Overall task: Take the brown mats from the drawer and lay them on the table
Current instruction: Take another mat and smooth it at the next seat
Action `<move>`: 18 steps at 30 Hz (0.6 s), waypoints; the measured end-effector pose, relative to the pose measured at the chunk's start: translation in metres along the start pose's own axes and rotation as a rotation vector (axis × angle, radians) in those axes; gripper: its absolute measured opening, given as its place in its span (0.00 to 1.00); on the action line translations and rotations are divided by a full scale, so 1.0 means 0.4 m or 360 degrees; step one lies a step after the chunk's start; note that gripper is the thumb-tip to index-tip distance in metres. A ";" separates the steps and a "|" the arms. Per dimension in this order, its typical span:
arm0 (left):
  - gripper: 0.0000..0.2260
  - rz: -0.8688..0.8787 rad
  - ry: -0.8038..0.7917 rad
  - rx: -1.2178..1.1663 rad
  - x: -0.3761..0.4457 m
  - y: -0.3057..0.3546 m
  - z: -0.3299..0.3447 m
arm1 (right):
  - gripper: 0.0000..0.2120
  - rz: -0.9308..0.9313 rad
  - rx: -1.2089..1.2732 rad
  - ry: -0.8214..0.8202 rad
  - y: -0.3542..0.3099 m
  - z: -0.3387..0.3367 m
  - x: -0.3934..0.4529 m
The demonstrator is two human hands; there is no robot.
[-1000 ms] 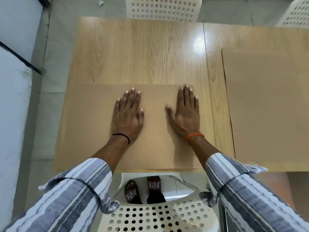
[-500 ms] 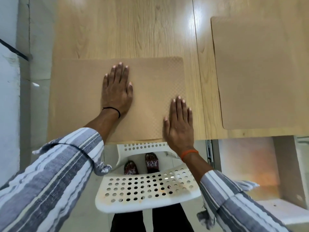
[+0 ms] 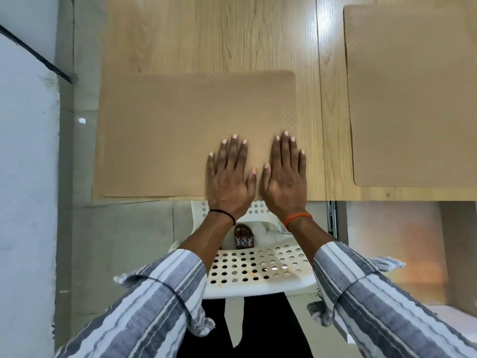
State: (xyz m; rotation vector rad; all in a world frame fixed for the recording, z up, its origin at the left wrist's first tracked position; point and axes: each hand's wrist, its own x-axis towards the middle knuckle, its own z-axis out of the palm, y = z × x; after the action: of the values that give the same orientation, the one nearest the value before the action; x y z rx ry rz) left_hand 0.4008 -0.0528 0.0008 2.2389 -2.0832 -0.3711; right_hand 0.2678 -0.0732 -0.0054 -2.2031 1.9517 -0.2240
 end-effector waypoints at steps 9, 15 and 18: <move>0.30 -0.0313 0.0076 0.0135 -0.017 -0.373 -0.060 | 0.28 -0.0144 -0.0001 0.0022 0.000 0.000 -0.002; 0.29 -0.0373 0.0101 0.0062 -0.021 -0.433 -0.079 | 0.35 -0.0432 0.0046 -0.0043 -0.033 -0.012 0.014; 0.30 -0.0383 0.0107 0.0055 -0.020 -0.433 -0.077 | 0.29 -0.0339 0.0138 0.0041 -0.113 -0.025 0.021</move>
State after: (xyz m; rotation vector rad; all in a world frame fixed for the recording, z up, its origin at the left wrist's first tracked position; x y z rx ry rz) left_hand 0.5757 -0.0340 -0.0042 2.4926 -1.8064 -0.2693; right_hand 0.3100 -0.0767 0.0149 -2.3596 1.6838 -0.3618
